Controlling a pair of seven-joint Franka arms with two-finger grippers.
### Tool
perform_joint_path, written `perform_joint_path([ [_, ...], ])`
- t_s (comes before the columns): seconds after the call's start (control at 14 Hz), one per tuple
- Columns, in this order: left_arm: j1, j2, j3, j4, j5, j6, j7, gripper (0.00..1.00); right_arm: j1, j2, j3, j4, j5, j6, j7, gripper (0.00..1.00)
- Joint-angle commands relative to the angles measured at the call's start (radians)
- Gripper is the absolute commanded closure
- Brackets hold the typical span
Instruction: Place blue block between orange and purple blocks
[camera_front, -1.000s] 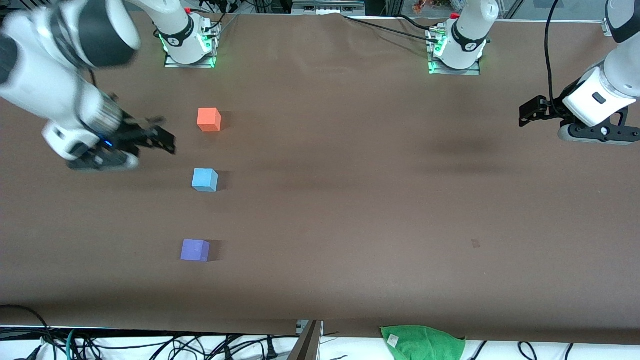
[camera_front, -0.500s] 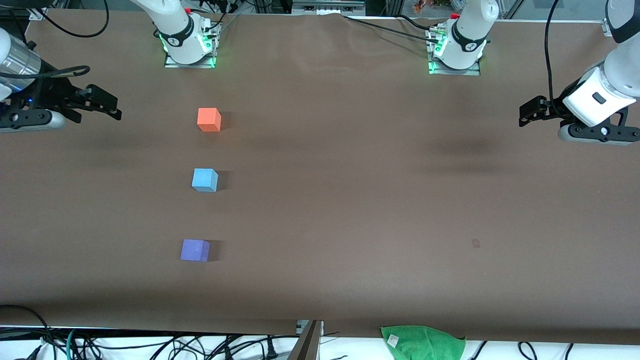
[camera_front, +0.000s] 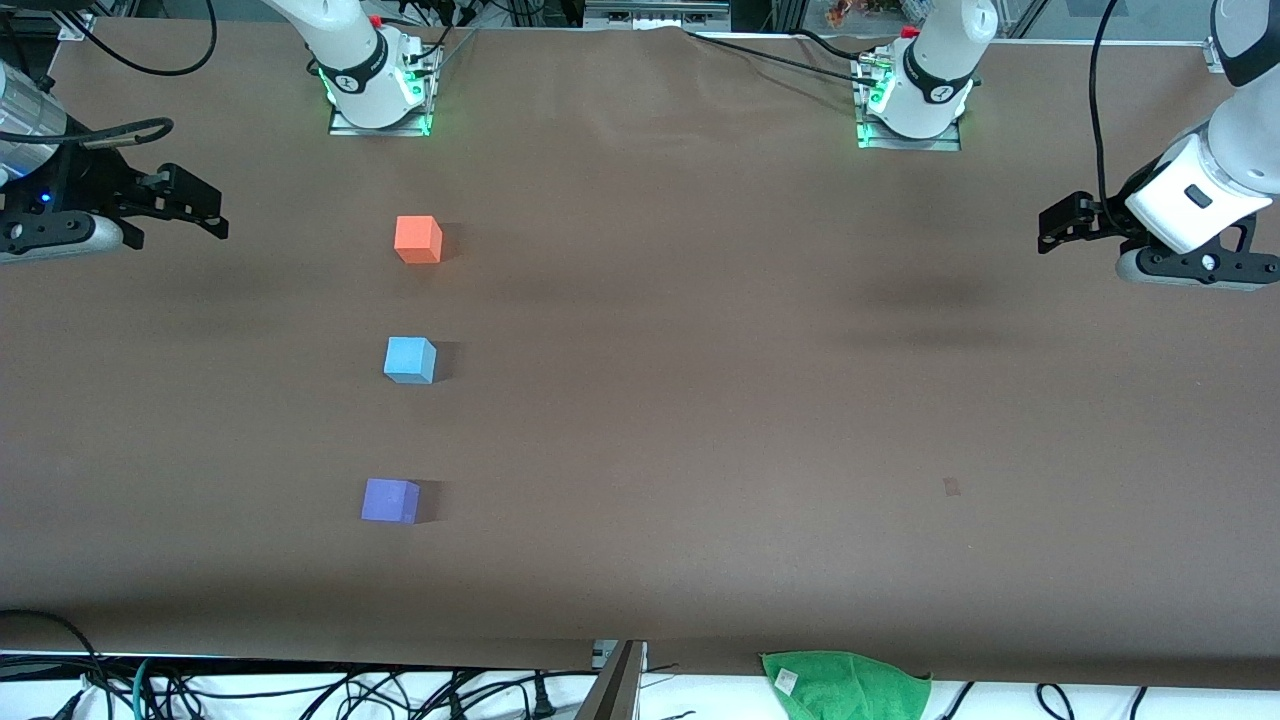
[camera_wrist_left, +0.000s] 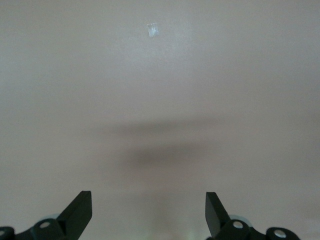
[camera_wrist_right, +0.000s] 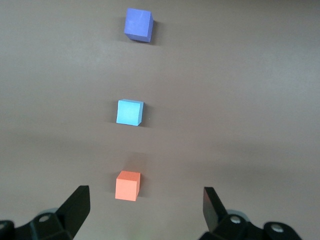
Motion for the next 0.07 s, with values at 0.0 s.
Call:
perform_joint_path([
  [0.0,-0.002,0.010,0.001,0.022,-0.008,-0.005,-0.003,0.00,-0.021,0.013,0.019,0.036,-0.026,-0.027,-0.012,0.00],
])
